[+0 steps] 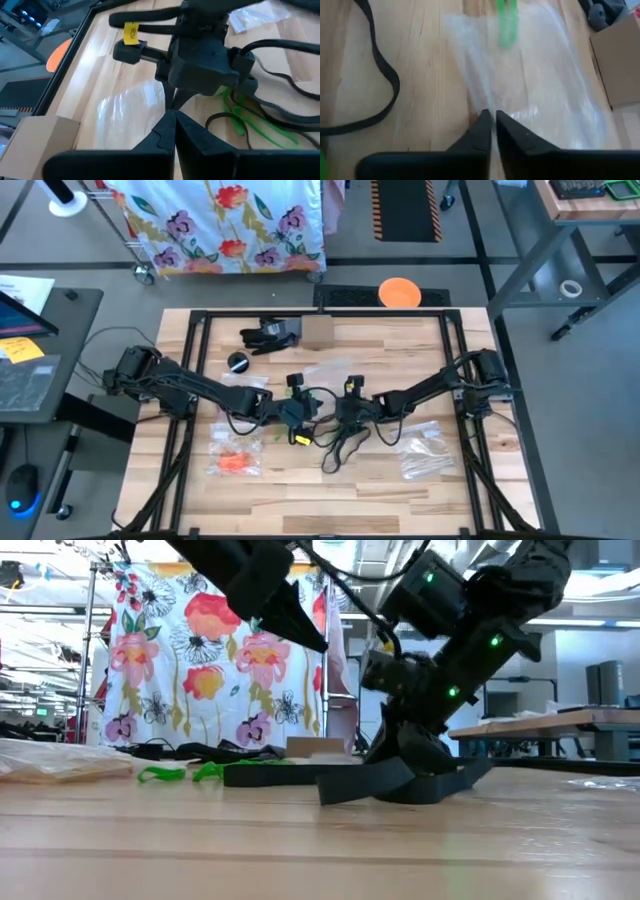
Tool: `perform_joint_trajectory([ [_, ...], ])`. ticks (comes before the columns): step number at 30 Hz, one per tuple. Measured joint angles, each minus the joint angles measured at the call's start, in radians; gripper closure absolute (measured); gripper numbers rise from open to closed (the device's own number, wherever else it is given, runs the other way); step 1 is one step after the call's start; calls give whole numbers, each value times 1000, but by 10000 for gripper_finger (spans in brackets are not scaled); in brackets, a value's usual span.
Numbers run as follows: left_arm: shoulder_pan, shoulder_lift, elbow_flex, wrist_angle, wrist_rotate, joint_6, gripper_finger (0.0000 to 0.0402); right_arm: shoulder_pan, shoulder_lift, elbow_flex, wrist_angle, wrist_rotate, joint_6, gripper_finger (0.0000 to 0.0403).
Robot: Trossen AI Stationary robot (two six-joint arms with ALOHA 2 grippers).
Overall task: Sort rubber bands
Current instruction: Open the transparent zip bag
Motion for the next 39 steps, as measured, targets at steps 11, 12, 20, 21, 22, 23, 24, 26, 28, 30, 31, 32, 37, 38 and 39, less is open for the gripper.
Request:
perform_joint_trajectory([
  [11,-135,-122,-1,-110,-394,-45,401,130,-298,-12,-197,232,150,402],
  [12,-151,-128,-1,-110,-462,-58,401,132,-332,-26,-197,240,180,402],
  [20,-205,-137,-32,-83,-799,-136,401,41,-557,-297,296,112,337,403],
  [21,-197,-136,-51,-68,-773,-125,401,18,-575,-341,387,38,338,403],
  [22,-185,-134,-72,-39,-727,-104,401,-7,-589,-386,489,-44,342,403],
  [23,-166,-134,-98,28,-651,-69,401,-31,-598,-423,578,-119,348,403],
  [24,-145,-134,-133,143,-548,-13,401,-53,-603,-454,670,-186,355,403],
  [26,-95,-133,-223,464,-243,134,401,-89,-604,-497,789,-283,380,403],
  [28,-43,-109,-307,796,32,202,401,-114,-602,-517,833,-329,400,403],
  [30,-8,-82,-370,1017,96,193,401,-118,-602,-518,841,-335,407,403],
  [31,5,-69,-389,1091,65,164,401,-114,-602,-518,849,-327,408,403],
  [32,16,-54,-404,1148,26,127,401,-104,-597,-517,858,-307,405,403],
  [37,65,36,-385,1190,-5,-72,401,-53,-511,-475,910,-136,316,403],
  [38,72,52,-371,1193,-1,-87,401,-46,-486,-460,910,-127,306,403],
  [39,78,68,-354,1200,15,-92,401,-37,-456,-446,909,-115,298,403],
])
